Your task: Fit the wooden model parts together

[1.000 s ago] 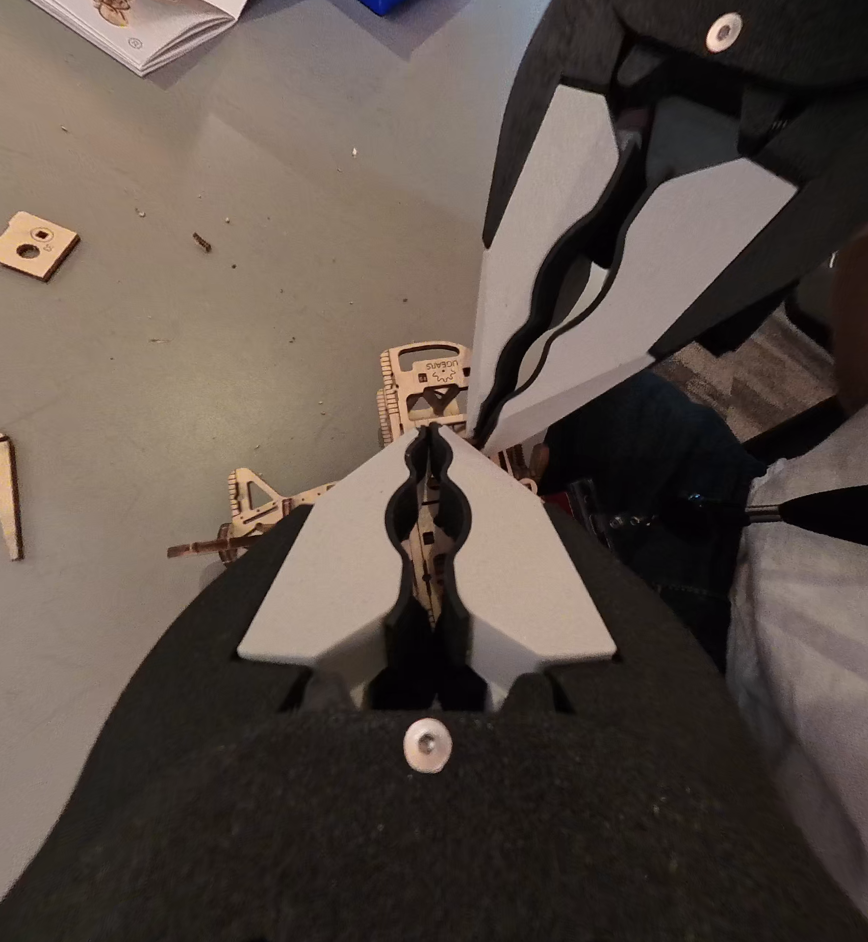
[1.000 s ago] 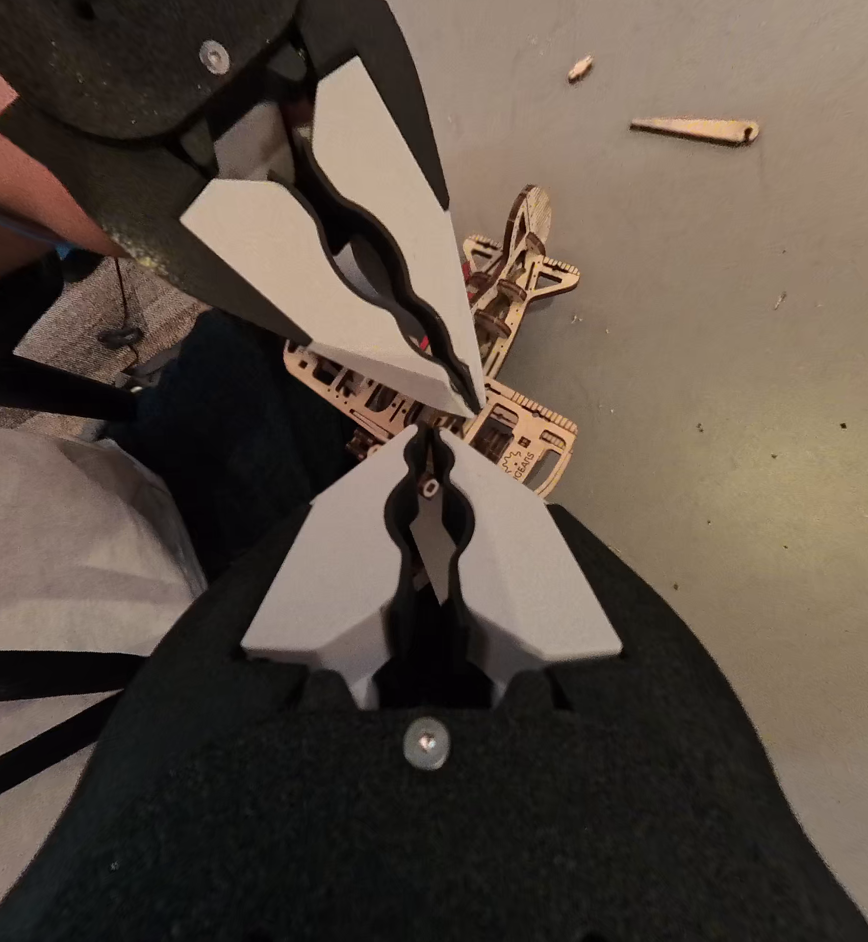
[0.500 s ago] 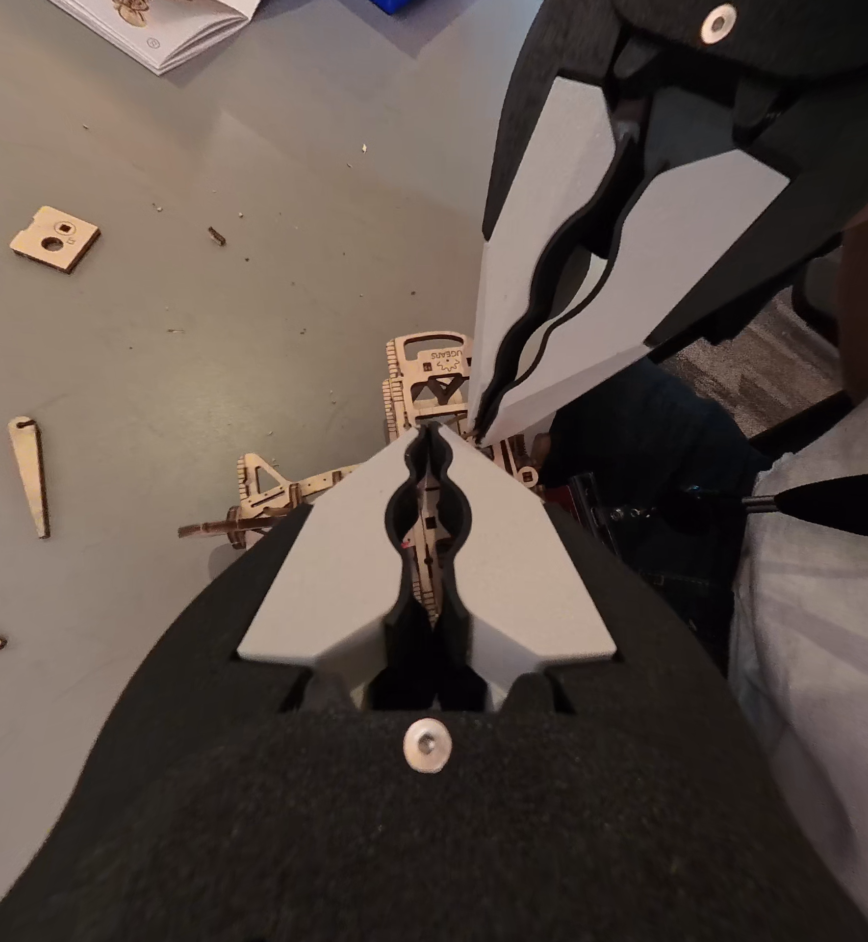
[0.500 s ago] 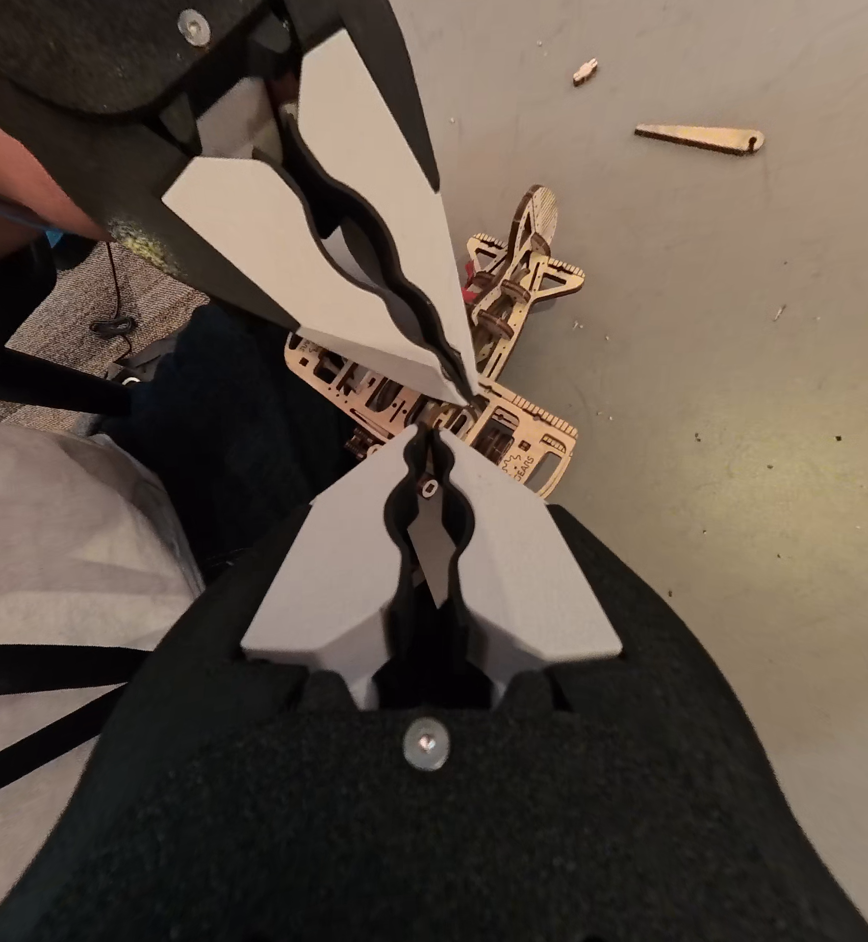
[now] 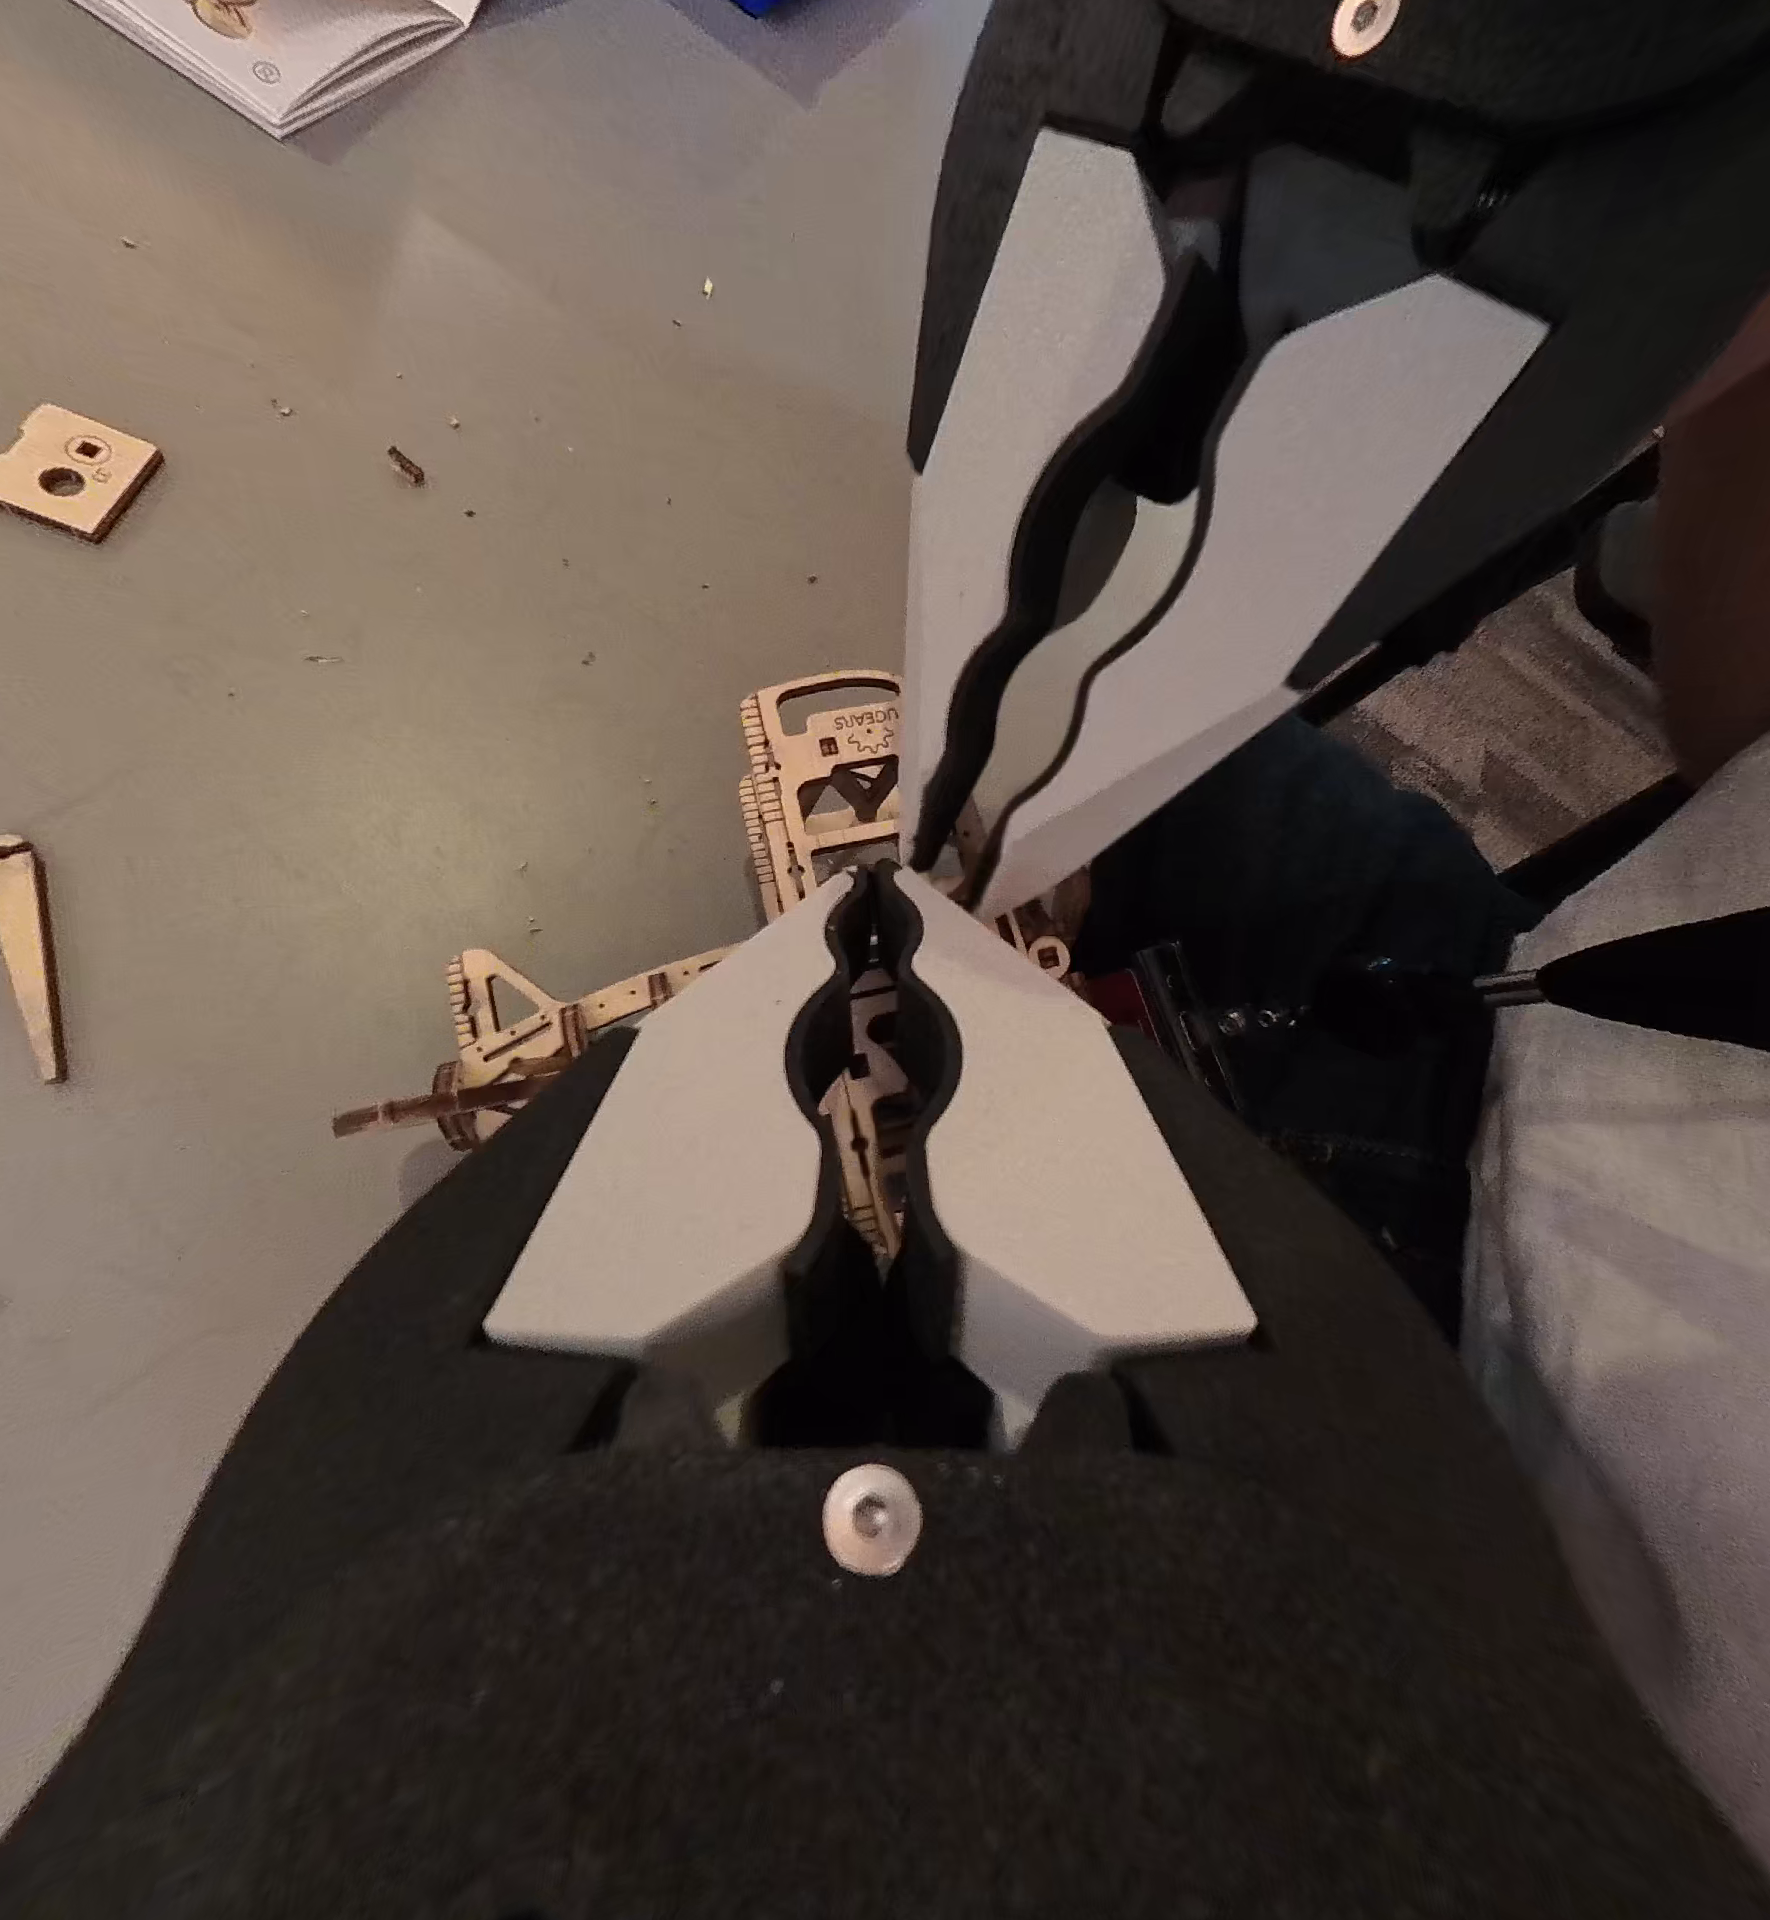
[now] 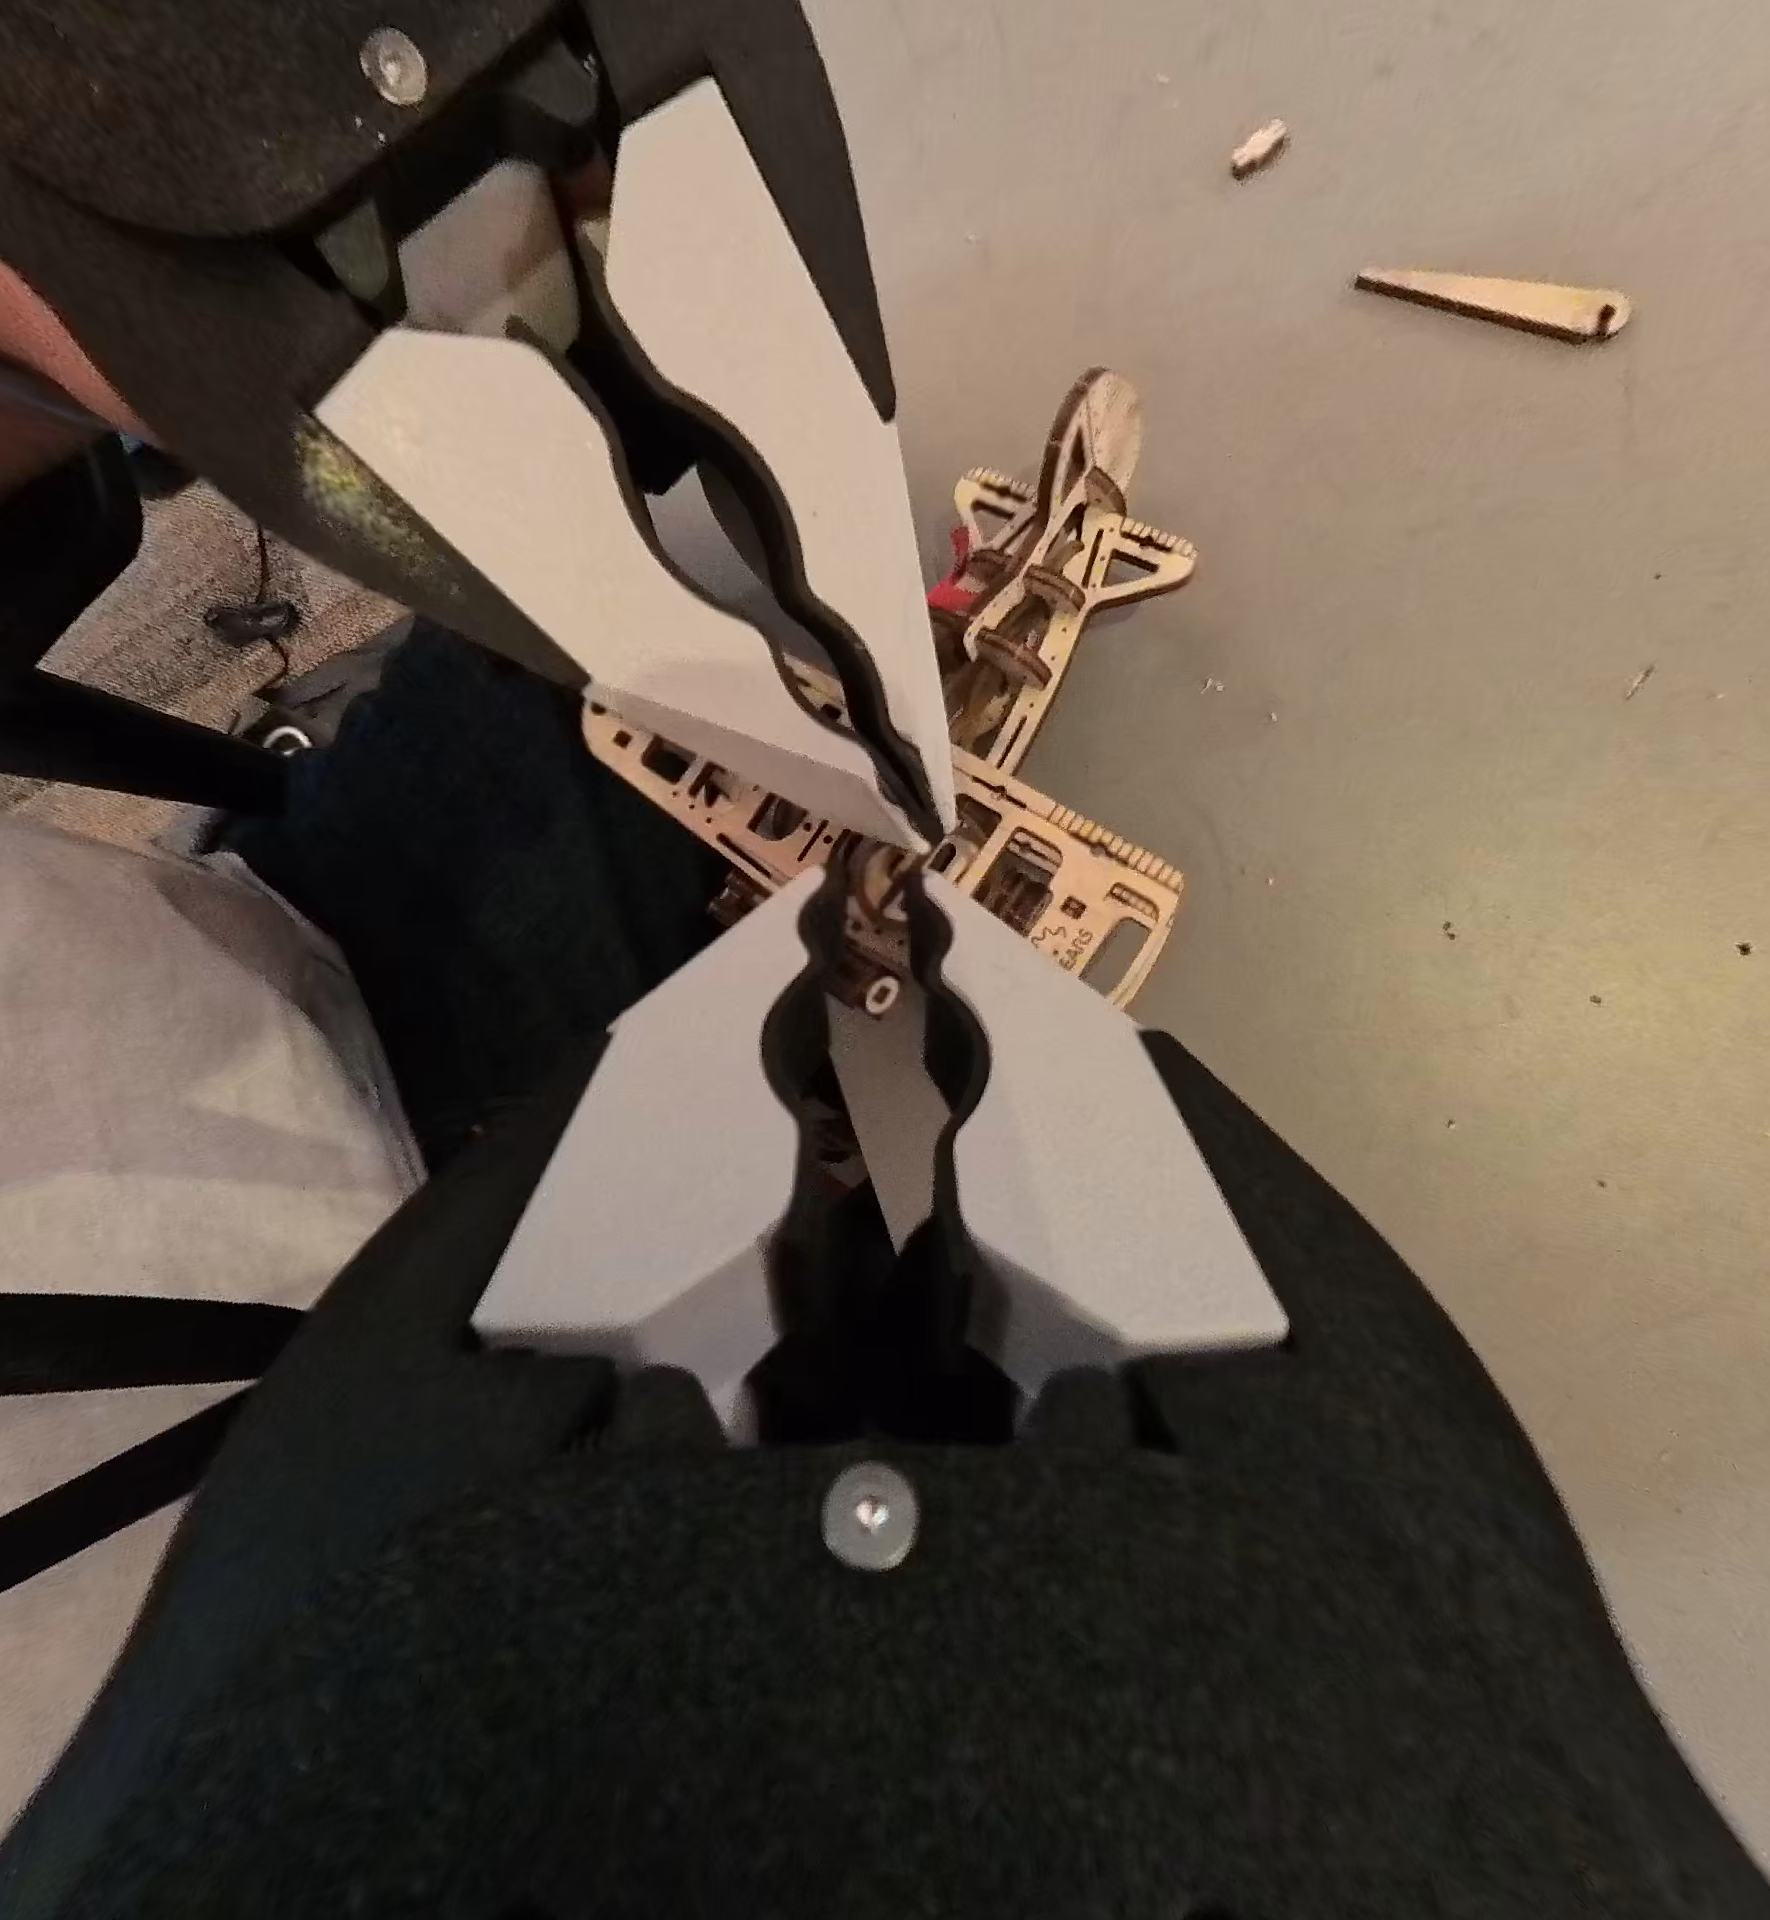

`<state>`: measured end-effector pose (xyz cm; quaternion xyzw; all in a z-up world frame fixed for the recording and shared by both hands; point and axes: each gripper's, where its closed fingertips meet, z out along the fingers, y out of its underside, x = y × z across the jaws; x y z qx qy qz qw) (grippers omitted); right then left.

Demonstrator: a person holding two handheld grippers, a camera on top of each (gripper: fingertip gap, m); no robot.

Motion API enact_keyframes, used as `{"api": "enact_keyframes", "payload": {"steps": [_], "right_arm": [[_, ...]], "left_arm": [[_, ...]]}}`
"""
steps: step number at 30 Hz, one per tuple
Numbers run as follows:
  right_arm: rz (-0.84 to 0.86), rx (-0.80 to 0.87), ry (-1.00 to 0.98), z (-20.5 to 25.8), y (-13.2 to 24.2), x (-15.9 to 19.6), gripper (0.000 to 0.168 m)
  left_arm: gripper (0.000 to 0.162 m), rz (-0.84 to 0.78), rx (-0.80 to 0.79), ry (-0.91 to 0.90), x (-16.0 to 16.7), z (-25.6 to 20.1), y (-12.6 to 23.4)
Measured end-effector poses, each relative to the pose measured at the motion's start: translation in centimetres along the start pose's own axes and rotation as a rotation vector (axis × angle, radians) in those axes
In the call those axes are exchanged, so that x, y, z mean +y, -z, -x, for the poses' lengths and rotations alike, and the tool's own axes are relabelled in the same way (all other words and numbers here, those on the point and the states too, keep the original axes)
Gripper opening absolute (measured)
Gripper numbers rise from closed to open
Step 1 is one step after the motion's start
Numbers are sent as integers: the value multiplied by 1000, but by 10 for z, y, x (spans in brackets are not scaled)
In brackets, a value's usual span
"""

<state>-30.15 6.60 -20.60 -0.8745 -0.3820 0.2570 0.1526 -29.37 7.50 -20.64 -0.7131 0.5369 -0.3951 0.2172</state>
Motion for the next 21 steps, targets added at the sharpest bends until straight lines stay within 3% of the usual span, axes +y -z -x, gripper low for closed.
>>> {"api": "enact_keyframes", "payload": {"steps": [7,12,21], "right_arm": [[-97,21,8,-7,12,0,13],[-207,46,90,4,12,-11,2],[-197,119,125,2,0,-4,0]], "left_arm": [[0,-16,3,28,0,3,-1],[0,-16,16,33,0,1,-4],[0,-10,9,24,0,0,-5]]}}
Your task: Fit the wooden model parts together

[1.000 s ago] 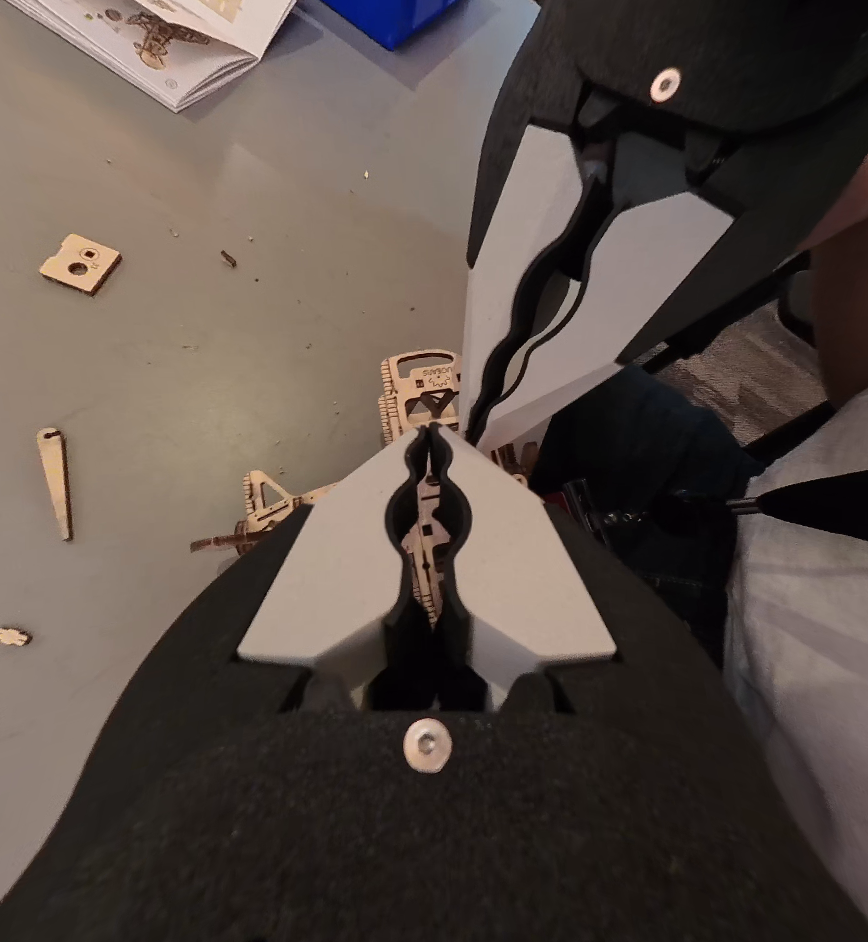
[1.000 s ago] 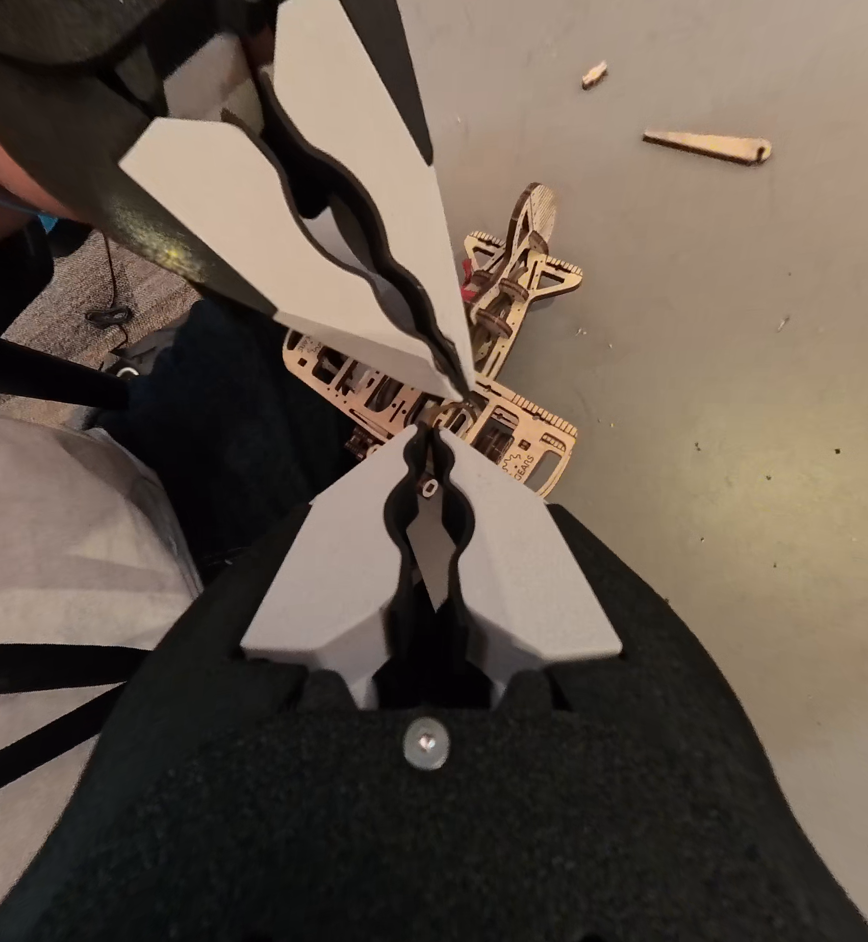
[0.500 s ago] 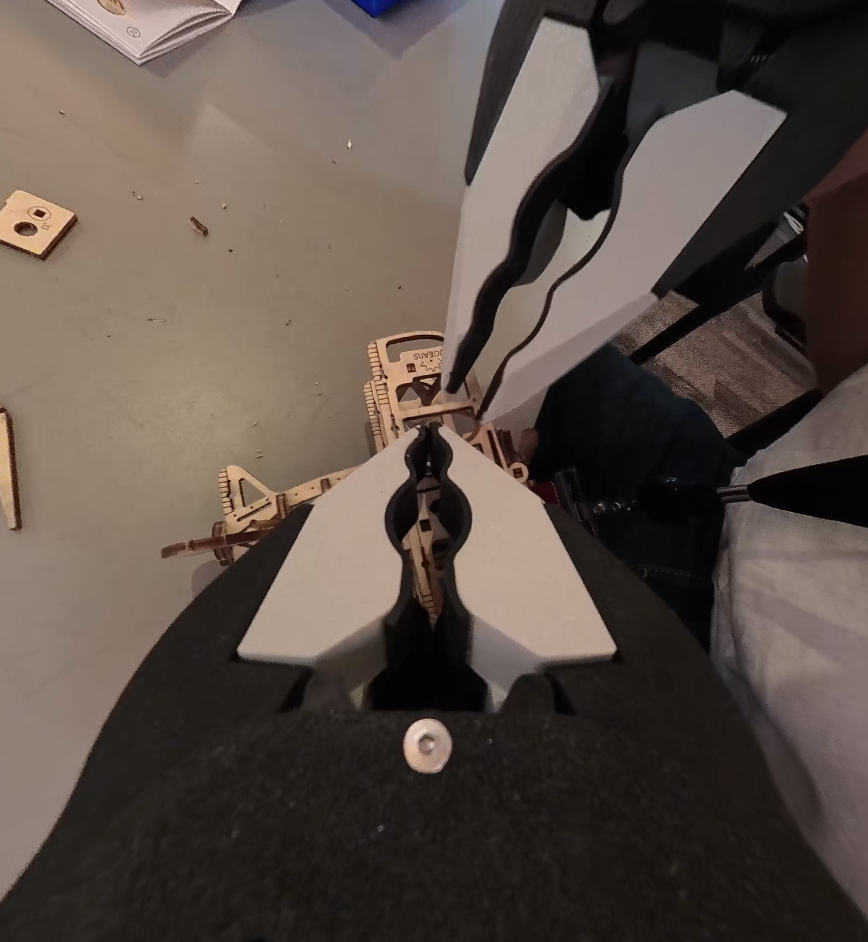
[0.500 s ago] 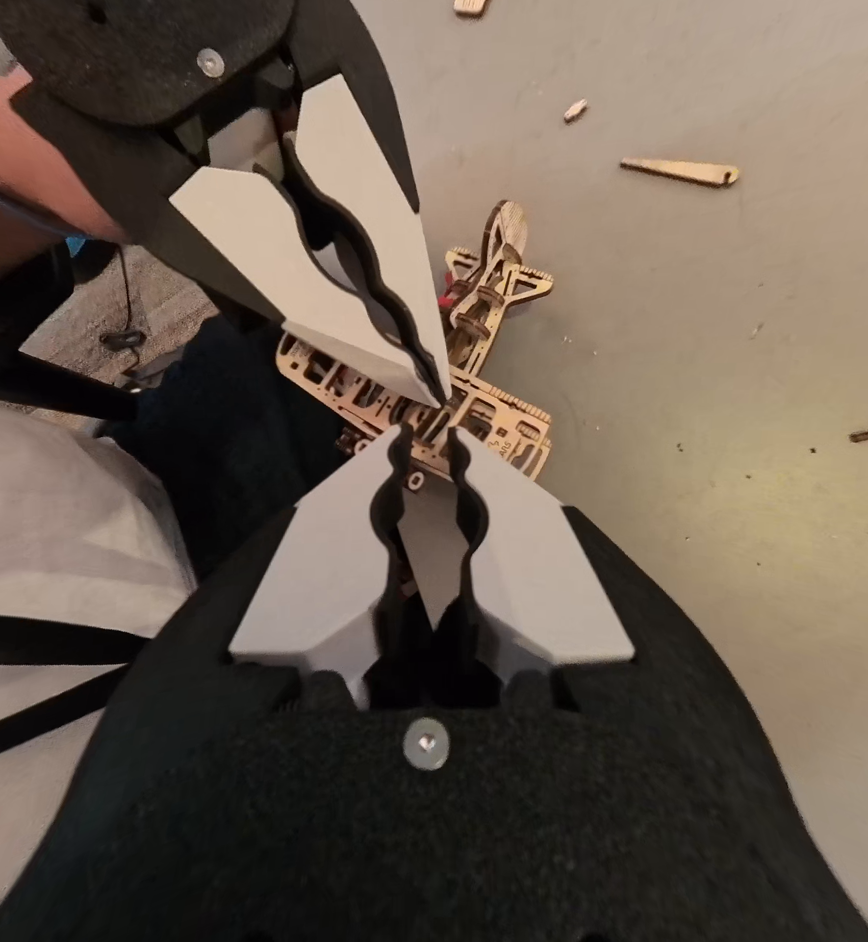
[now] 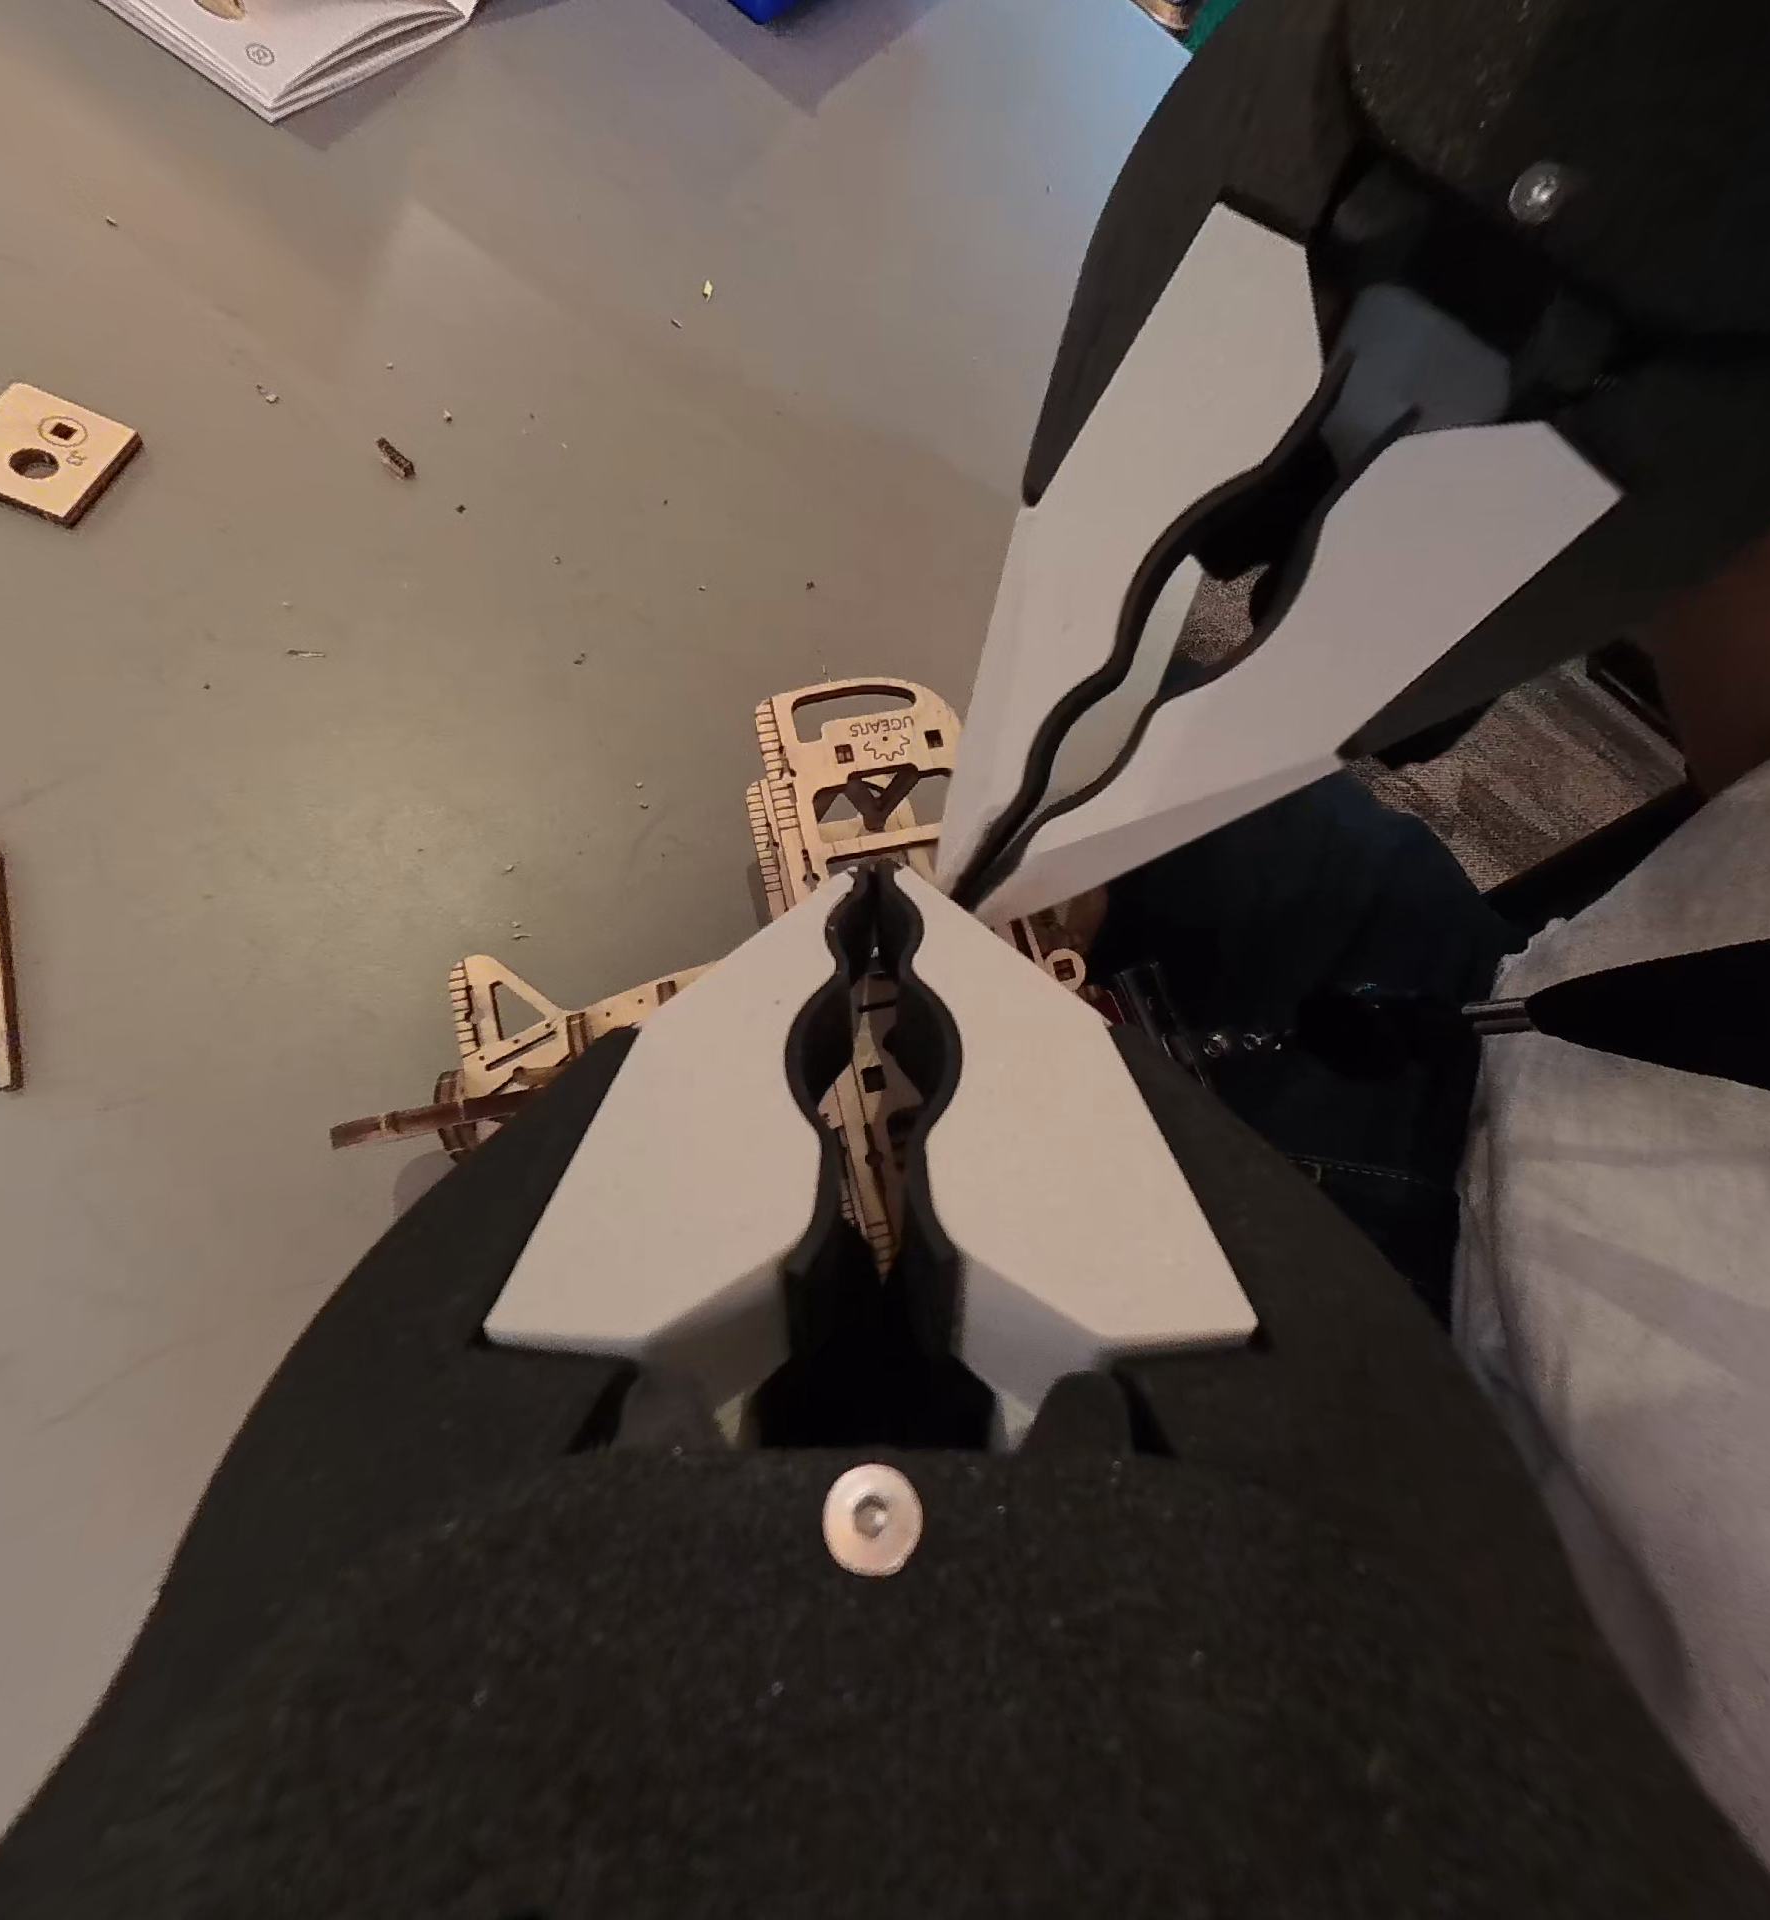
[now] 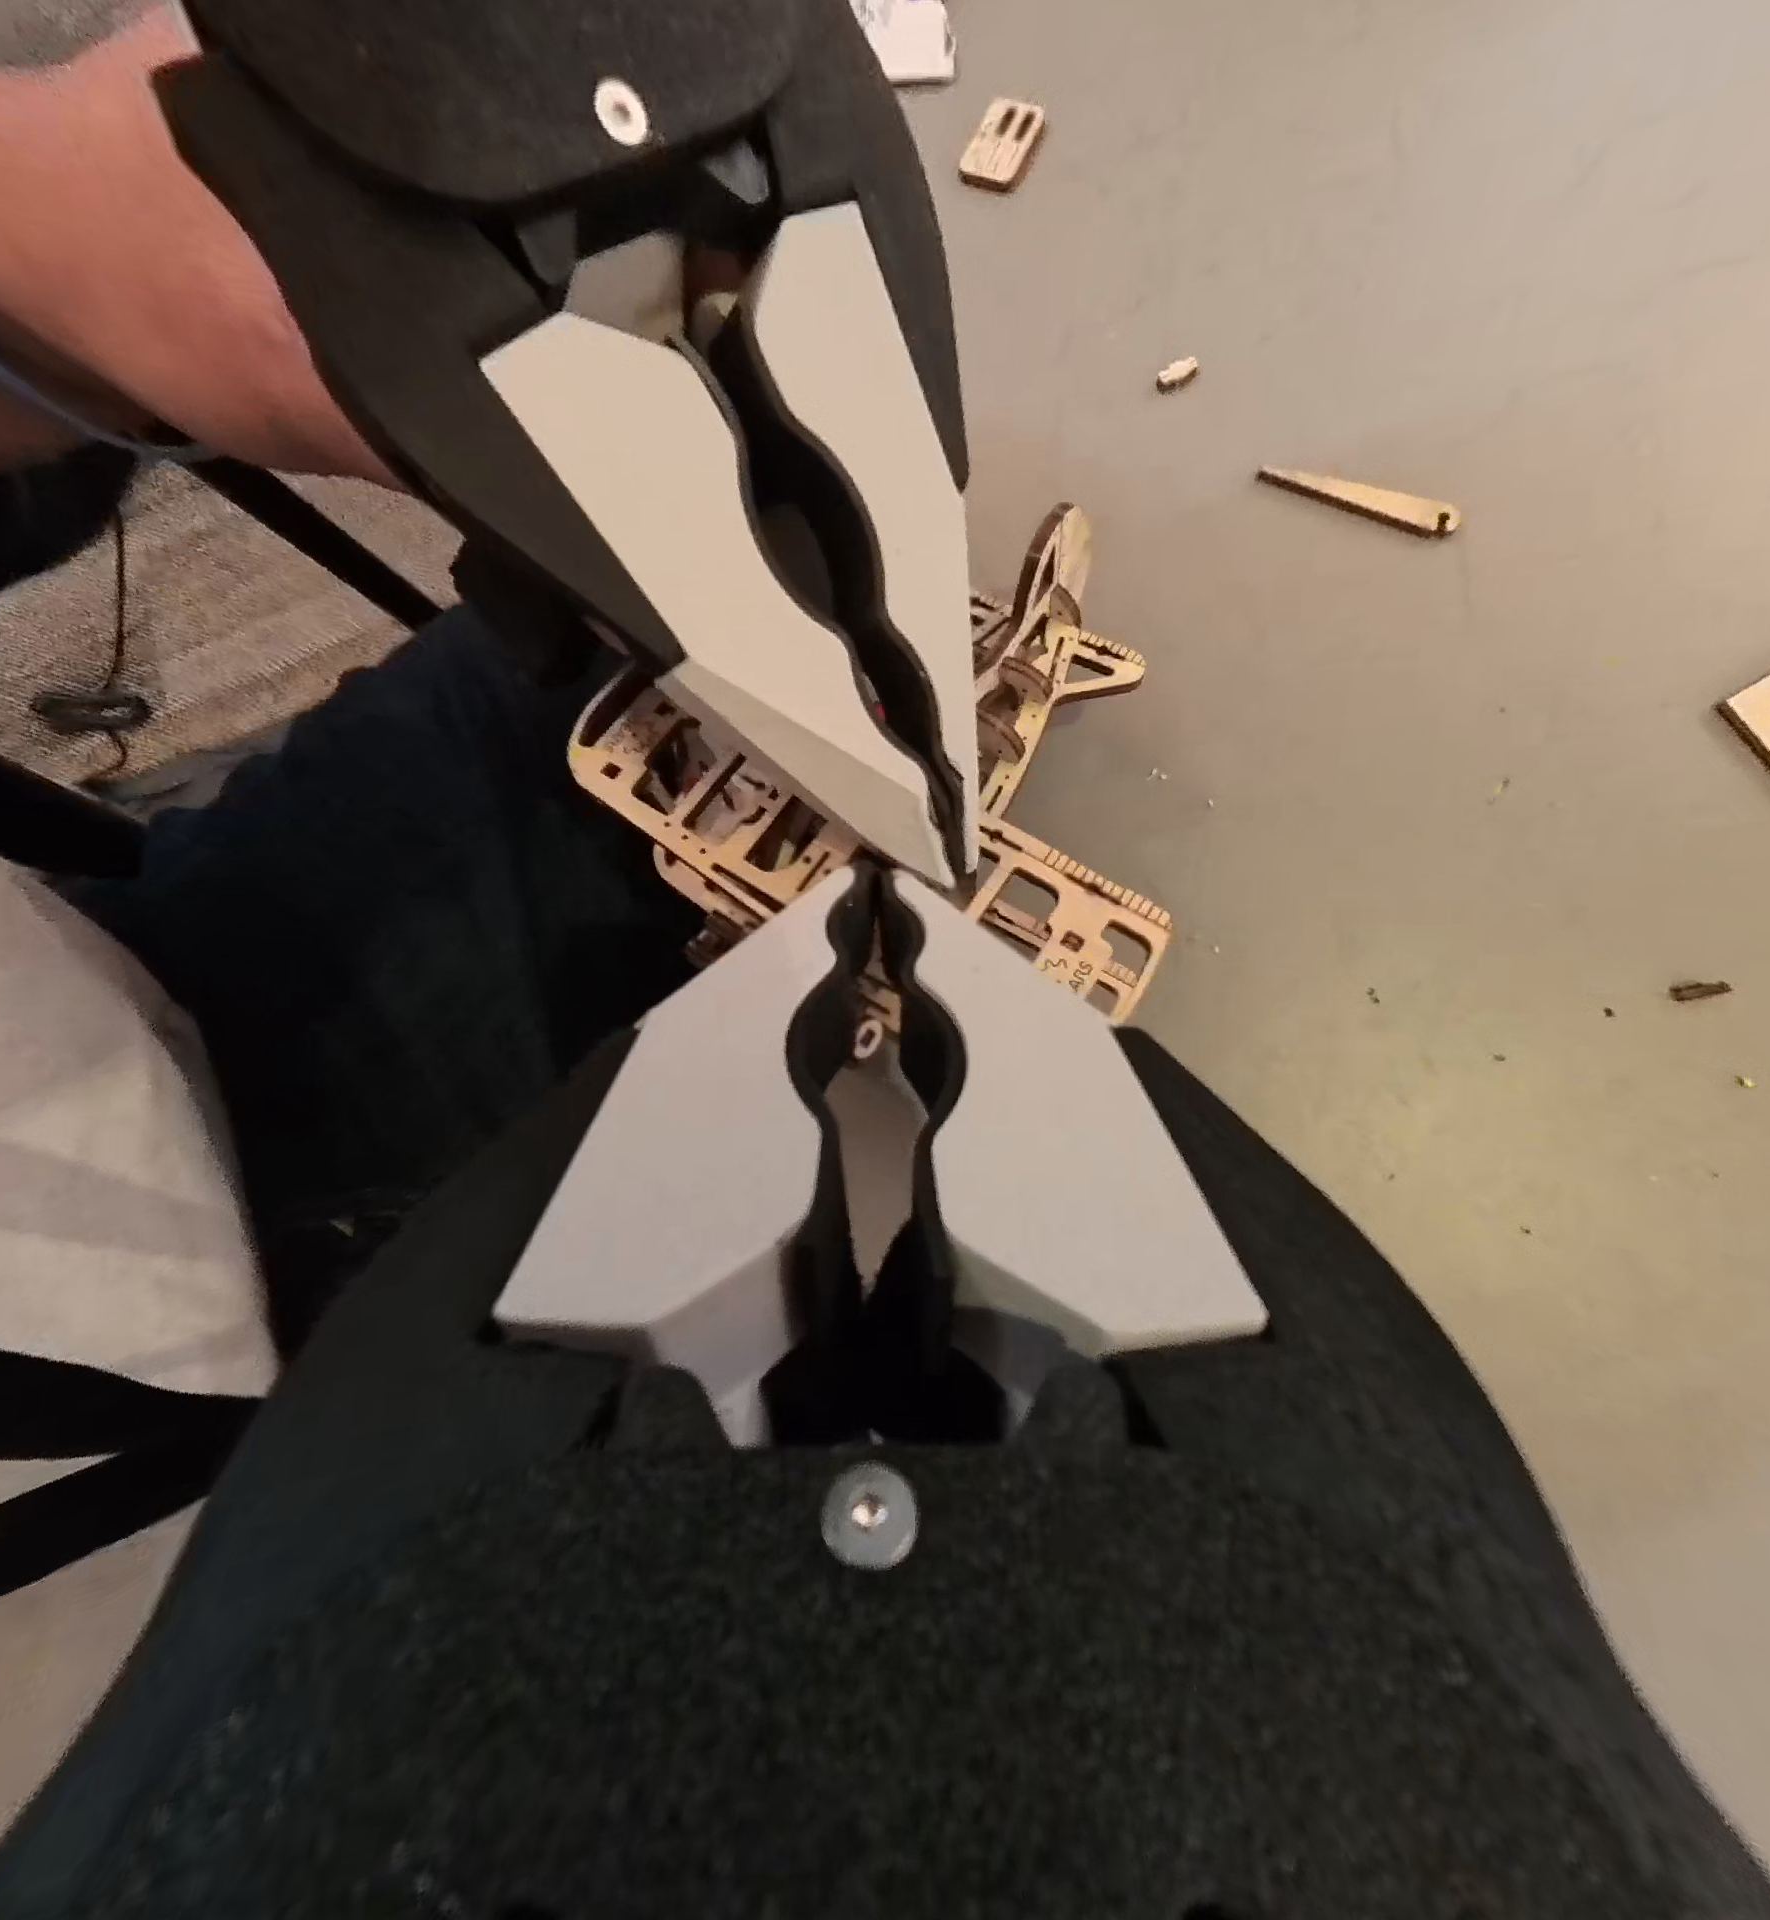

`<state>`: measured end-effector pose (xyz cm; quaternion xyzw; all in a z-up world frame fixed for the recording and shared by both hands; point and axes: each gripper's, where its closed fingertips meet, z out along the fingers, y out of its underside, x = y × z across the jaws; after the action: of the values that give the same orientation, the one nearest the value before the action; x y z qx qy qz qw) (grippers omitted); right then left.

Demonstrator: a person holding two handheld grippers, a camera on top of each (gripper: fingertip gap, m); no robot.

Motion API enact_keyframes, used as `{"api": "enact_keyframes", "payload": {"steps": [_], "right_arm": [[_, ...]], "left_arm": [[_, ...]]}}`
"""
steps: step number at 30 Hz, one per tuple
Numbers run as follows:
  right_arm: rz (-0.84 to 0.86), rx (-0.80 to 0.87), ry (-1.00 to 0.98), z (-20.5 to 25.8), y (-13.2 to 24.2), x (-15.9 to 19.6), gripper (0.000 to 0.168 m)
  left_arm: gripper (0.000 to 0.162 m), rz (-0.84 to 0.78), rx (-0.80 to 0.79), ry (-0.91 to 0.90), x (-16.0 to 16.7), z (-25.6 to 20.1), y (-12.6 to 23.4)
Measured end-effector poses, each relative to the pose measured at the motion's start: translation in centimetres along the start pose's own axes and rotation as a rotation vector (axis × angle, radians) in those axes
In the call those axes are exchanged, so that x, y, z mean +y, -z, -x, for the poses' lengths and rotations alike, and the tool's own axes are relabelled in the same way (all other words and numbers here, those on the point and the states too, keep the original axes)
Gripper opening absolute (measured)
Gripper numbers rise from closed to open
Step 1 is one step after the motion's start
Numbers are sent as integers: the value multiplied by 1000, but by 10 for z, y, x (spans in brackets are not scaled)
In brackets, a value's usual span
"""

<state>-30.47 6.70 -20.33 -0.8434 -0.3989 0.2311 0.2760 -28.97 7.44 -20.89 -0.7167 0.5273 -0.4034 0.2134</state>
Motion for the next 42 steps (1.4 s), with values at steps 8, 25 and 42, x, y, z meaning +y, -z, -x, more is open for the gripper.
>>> {"api": "enact_keyframes", "payload": {"steps": [8,25,42], "right_arm": [[0,15,1,-4,0,3,0],[5,1,16,-5,6,2,0],[24,-15,-8,-6,3,7,0]], "left_arm": [[0,-60,-29,-32,-11,-1,11],[0,-13,7,-1,1,-3,3],[0,-14,3,-5,1,-3,4]]}}
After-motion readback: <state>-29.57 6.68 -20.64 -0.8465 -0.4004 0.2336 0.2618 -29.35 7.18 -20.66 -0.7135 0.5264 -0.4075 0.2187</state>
